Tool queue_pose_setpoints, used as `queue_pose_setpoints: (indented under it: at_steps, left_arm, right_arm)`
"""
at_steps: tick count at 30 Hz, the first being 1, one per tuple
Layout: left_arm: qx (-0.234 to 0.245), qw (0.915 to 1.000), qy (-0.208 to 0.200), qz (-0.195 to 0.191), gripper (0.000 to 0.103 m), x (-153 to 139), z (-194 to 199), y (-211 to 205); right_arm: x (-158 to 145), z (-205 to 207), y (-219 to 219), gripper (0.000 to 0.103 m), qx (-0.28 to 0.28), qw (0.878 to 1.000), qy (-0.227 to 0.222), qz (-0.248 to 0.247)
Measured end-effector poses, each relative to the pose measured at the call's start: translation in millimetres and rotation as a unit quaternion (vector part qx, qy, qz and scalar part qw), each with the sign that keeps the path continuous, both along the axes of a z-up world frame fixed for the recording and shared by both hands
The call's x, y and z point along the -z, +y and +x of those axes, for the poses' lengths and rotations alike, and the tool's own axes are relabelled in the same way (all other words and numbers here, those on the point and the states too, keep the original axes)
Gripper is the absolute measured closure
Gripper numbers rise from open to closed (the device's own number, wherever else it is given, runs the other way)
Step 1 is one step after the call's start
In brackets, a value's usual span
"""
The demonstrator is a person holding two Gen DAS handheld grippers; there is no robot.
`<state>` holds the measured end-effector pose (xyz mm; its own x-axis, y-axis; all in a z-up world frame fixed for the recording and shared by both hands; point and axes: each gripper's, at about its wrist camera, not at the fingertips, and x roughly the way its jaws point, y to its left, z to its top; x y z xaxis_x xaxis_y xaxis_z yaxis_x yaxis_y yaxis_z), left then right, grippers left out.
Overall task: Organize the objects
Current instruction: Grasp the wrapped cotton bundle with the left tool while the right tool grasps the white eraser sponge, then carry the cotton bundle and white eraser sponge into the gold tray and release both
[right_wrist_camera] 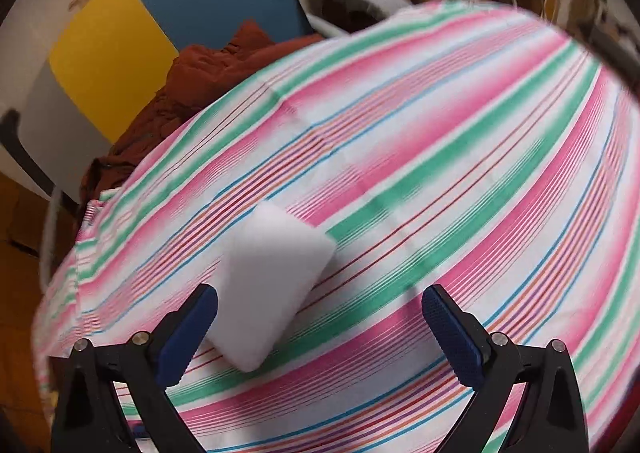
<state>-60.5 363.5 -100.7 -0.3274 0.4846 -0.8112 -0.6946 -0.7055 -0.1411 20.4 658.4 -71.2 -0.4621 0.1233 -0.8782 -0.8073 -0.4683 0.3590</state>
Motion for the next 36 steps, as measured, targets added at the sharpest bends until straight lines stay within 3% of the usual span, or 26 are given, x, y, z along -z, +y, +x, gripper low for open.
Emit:
queue_pose_setpoints:
  at_steps: [4, 11, 13, 14, 17, 26, 36]
  left_arm:
    - [0.0, 1.0, 0.0, 0.002, 0.051, 0, 0, 0]
    - [0.005, 1.0, 0.0, 0.008, 0.051, 0, 0, -3]
    - [0.006, 0.9999, 0.0, 0.009, 0.051, 1, 0, -3]
    - [0.006, 0.9999, 0.003, 0.008, 0.051, 1, 1, -3]
    - [0.01, 0.9998, 0.013, 0.005, 0.051, 1, 5, -1]
    - [0.016, 0.9996, 0.024, -0.004, 0.05, 1, 5, 2]
    - [-0.004, 0.9995, 0.028, -0.013, 0.055, -8, 8, -8]
  right_arm:
    - [5, -11, -4, 0.0, 0.004, 1.0, 0.009, -0.019]
    - [10, -47, -15, 0.0, -0.001, 0.999, -0.035, 0.031]
    - [11, -55, -22, 0.009, -0.025, 0.995, -0.074, 0.064]
    - [10, -56, -24, 0.024, -0.034, 0.993, -0.083, 0.077]
    - [5, -51, -31, 0.034, -0.07, 0.991, -0.083, 0.08]
    - [3, -7, -82, 0.034, -0.184, 0.974, -0.113, 0.065]
    - [8, 7, -93, 0.033, -0.213, 0.967, -0.094, 0.106]
